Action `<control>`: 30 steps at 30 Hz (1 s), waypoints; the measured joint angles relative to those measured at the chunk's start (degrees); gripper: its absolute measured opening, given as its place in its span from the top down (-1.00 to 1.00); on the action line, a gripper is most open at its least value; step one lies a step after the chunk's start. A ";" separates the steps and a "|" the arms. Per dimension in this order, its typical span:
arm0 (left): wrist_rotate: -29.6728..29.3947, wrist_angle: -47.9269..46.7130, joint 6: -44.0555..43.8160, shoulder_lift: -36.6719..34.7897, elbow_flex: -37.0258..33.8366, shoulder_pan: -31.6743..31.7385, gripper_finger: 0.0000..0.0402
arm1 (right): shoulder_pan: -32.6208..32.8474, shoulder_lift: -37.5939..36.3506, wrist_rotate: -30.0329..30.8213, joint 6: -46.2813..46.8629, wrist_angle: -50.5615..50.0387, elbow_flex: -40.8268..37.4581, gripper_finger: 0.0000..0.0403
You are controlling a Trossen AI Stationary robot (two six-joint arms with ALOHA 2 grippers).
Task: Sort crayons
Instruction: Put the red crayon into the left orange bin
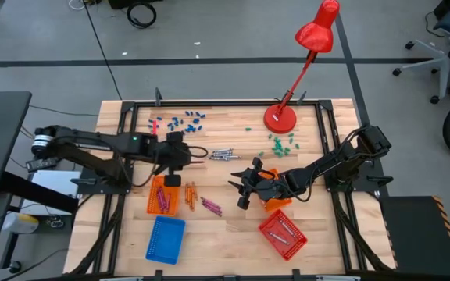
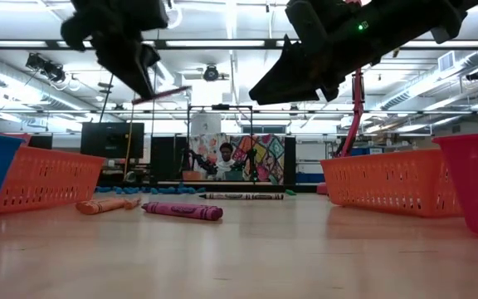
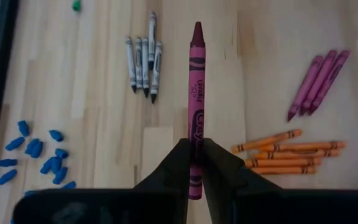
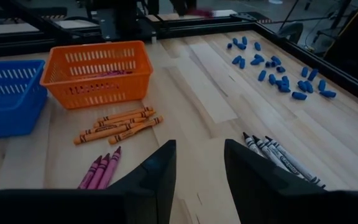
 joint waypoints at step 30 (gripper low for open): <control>-0.26 -6.68 -14.93 -22.26 0.07 -7.81 0.81 | 0.01 0.02 -0.48 0.03 0.40 0.00 0.31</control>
